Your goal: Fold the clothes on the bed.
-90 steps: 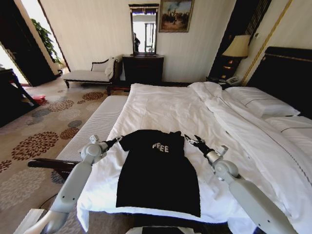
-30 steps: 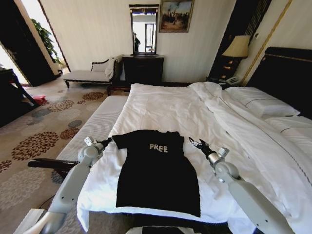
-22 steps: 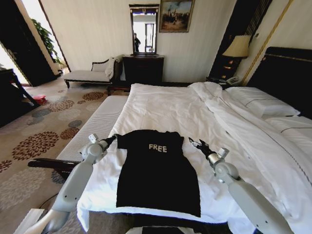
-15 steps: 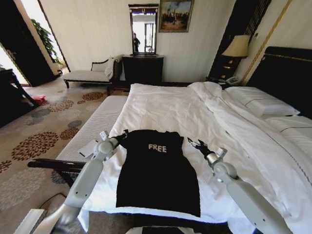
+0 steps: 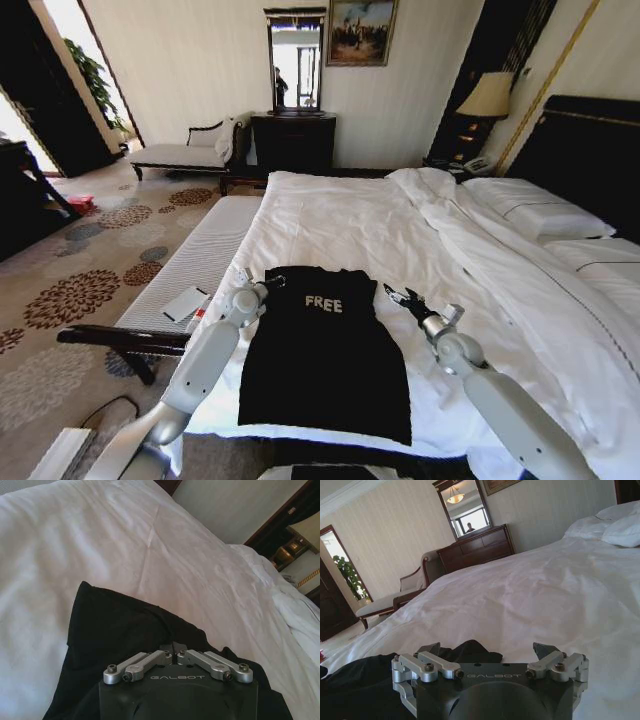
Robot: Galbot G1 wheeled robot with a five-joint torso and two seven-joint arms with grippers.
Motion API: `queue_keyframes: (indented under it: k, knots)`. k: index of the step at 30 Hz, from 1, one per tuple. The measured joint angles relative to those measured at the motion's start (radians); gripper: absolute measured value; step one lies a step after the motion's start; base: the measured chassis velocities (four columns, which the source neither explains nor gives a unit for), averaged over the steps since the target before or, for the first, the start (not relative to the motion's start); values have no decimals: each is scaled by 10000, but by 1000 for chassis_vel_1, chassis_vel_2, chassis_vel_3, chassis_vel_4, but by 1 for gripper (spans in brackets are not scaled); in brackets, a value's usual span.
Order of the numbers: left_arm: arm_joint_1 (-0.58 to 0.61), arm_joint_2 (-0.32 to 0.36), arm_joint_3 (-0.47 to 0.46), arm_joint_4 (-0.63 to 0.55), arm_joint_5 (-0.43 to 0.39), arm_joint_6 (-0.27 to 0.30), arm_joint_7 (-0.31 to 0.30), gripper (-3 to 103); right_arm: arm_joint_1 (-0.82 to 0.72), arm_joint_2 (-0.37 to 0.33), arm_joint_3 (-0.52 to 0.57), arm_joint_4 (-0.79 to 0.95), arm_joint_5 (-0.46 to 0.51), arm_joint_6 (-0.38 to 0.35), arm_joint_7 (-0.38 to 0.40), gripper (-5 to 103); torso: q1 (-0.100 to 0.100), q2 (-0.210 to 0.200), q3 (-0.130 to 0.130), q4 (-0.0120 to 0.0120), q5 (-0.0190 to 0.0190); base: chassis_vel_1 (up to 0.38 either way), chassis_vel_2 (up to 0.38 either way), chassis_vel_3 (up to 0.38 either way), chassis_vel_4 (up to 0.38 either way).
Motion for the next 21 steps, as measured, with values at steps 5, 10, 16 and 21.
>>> queue_keyframes:
  k: [5,10,16,21]
  knots:
    - [270,292,48,-637,-64,111,49,12,-59,14,-3,29,-35,0,16,100,0,0,0,1,-1,0,0,0,0]
    - [738,950,-120,-1541,-423,418,47,28,-102,23,14,108,-51,0,24,100,-1,0,0,5,-2,0,0,0,0]
    - [958,1435,-611,-1953,-845,459,-67,49,-271,62,102,245,-150,6,29,100,0,0,-1,1,-3,0,0,0,0]
    - [749,1569,-1002,-1407,-992,390,-272,72,-261,63,107,387,-147,6,144,100,-1,0,-1,3,-3,0,0,0,0]
